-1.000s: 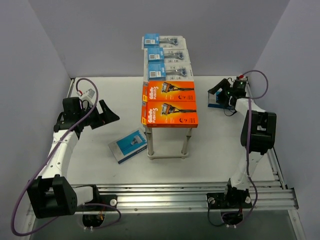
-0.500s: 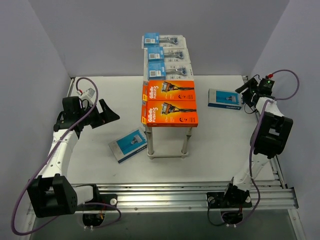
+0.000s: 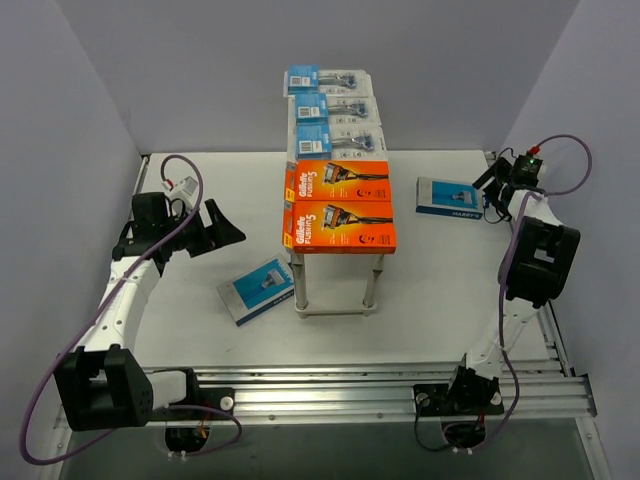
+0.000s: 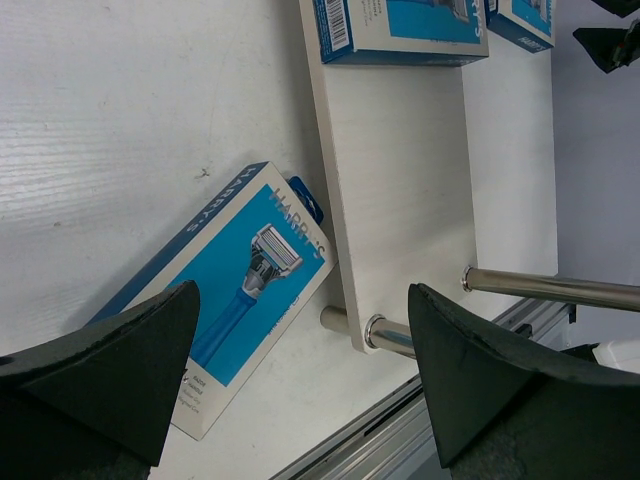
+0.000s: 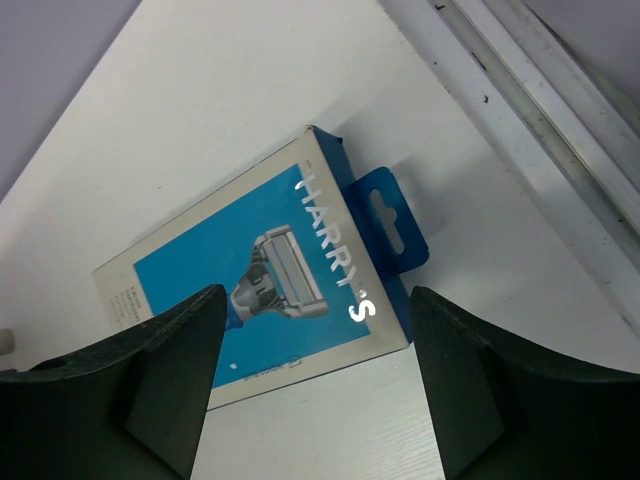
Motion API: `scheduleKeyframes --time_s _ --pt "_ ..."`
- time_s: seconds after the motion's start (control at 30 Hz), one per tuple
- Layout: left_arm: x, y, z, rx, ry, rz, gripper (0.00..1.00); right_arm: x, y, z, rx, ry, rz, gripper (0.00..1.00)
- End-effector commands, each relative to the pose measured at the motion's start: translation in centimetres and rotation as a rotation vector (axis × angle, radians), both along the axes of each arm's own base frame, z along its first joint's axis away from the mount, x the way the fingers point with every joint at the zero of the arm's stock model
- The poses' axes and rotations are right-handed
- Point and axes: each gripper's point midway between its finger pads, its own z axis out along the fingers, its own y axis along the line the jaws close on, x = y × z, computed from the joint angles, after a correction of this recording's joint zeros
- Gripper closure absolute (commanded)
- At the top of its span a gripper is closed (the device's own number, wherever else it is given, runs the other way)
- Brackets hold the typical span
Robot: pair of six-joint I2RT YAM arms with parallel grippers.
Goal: Place and organize the shaving razors onto the shelf
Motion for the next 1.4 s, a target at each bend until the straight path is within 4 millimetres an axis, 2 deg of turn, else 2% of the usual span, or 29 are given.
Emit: scheduleKeyframes --time_s 0.0,0.17,0.4,0.6,0.73,0.93,1.1,1.2,1.33,1.37 --pt "0.4 -0.6 0.8 -0.022 -0.046 -0.029 0.06 0.9 -1.5 0.9 -0.092 0.003 -0.008 0.29" --pt "0.4 -0.8 0.9 -0.031 -0.045 -0.034 0.06 1.2 -2.7 0.4 -0.194 0.045 -0.003 0.25" --pt "0.4 -0.9 0.8 -0.038 -0.039 -0.038 0.06 2.2 -3.2 -1.3 -0.221 0.073 0.018 0.22" --pt "0.5 -0.9 0.6 -0.042 -0.032 -0.043 0.06 2.7 -2.6 -3.7 -0.189 0.083 0.051 0.22" --pt "0.5 -1.0 0.5 -0.049 -0.022 -0.047 0.06 2.9 -1.4 -4.9 -0.149 0.063 0.088 0.23" --pt "0.5 -1.1 0.5 -0.051 -0.024 -0.049 0.06 2.8 -0.2 -5.2 -0.116 0.031 0.114 0.32" --pt "0.5 -1.0 0.6 -0.047 -0.028 -0.045 0.06 2.6 0.6 -5.3 -0.083 0.024 0.137 0.46" --pt "0.5 -1.0 0.7 -0.045 -0.034 -0.044 0.06 2.6 1.0 -4.9 -0.057 0.001 0.144 0.5" --pt "0.4 -0.8 0.5 -0.034 -0.031 -0.038 0.06 2.5 1.9 -3.8 -0.002 -0.027 0.156 0.64" --pt "0.4 -0.8 0.6 -0.034 -0.031 -0.038 0.06 2.5 2.1 -3.0 0.004 -0.041 0.163 0.68"
